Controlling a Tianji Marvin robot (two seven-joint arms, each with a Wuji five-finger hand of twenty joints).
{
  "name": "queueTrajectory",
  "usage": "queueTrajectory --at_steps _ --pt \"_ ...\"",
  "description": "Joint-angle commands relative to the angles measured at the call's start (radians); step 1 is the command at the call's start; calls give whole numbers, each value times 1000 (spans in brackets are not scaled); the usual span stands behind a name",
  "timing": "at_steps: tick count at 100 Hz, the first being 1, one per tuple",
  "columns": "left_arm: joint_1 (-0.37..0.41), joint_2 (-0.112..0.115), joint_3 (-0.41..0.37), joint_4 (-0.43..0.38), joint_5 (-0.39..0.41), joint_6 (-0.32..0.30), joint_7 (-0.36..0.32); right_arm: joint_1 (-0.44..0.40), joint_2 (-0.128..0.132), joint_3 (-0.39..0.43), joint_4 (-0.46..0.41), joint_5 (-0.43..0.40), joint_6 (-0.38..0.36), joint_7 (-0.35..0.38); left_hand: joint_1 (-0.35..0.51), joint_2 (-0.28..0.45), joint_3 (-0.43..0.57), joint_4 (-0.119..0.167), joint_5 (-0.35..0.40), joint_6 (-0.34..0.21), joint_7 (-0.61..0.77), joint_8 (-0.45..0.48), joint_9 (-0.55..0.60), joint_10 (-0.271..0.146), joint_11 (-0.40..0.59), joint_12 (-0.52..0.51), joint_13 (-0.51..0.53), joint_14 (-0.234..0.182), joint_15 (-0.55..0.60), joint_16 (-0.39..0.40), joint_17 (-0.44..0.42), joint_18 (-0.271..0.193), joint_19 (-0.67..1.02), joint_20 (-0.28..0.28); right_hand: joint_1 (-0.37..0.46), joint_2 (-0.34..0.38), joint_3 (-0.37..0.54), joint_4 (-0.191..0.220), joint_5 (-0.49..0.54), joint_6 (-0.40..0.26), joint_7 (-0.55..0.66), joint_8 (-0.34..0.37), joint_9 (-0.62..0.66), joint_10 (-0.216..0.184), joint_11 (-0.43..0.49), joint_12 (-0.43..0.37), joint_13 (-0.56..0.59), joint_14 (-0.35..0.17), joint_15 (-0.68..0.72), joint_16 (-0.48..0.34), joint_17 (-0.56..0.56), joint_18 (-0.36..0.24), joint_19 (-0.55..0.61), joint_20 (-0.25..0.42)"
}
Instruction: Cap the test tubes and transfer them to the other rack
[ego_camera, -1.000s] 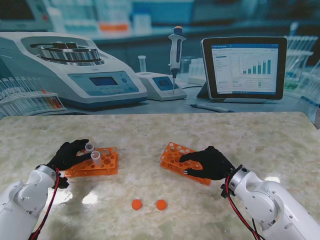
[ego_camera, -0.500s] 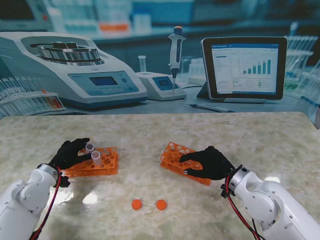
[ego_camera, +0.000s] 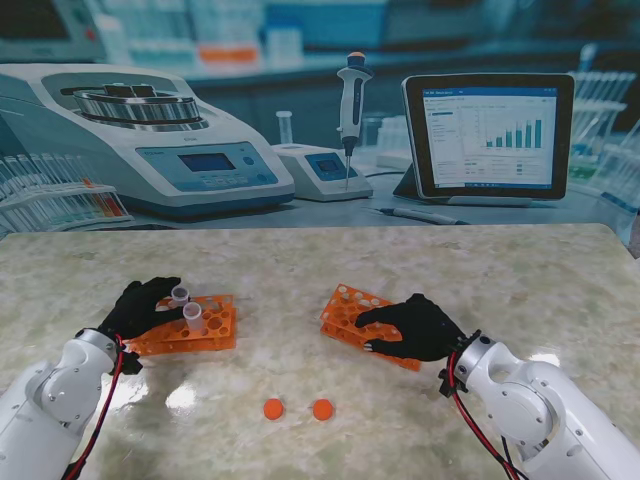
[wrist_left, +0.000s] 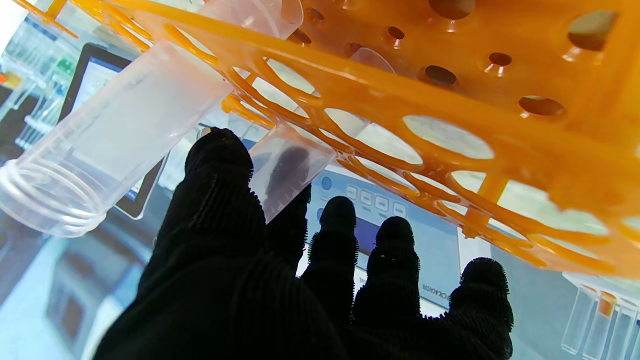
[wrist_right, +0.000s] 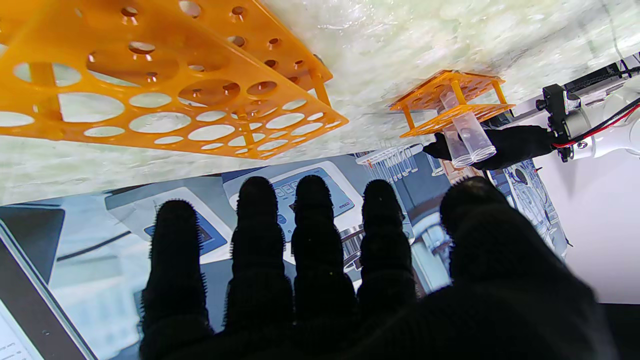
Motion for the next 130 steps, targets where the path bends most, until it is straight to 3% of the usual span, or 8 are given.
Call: queueTrajectory --at_steps 1,71,130 --pt "6 -5 0 -3 -2 -4 0 -5 -2 -4 -1 0 2 4 139 72 50 36 129 -241 213 39 7 -33 8 17 16 -20 4 12 -10 -12 -45 -36 2 48 -13 24 15 -6 -5 13 7 6 8 8 -28 2 -5 11 -12 1 -15 16" --pt "21 -13 -19 -10 -30 11 13 2 0 -12 1 6 5 17 127 83 47 39 133 -270 204 10 -18 -30 -4 -13 -62 -34 -31 -29 -44 -45 -79 -67 5 50 -16 24 17 -3 -5 14 6 7 7 8 -29 3 -5 11 -13 2 -16 16" --pt "45 -20 -35 -51 -76 46 2 4 0 -16 1 6 6 21 122 96 47 40 128 -265 193 8 -35 -31 -9 -27 -99 -48 -41 -49 -36 -57 -109 -136 5 51 -18 25 17 -6 -5 15 7 5 8 8 -29 2 -5 11 -12 2 -15 16"
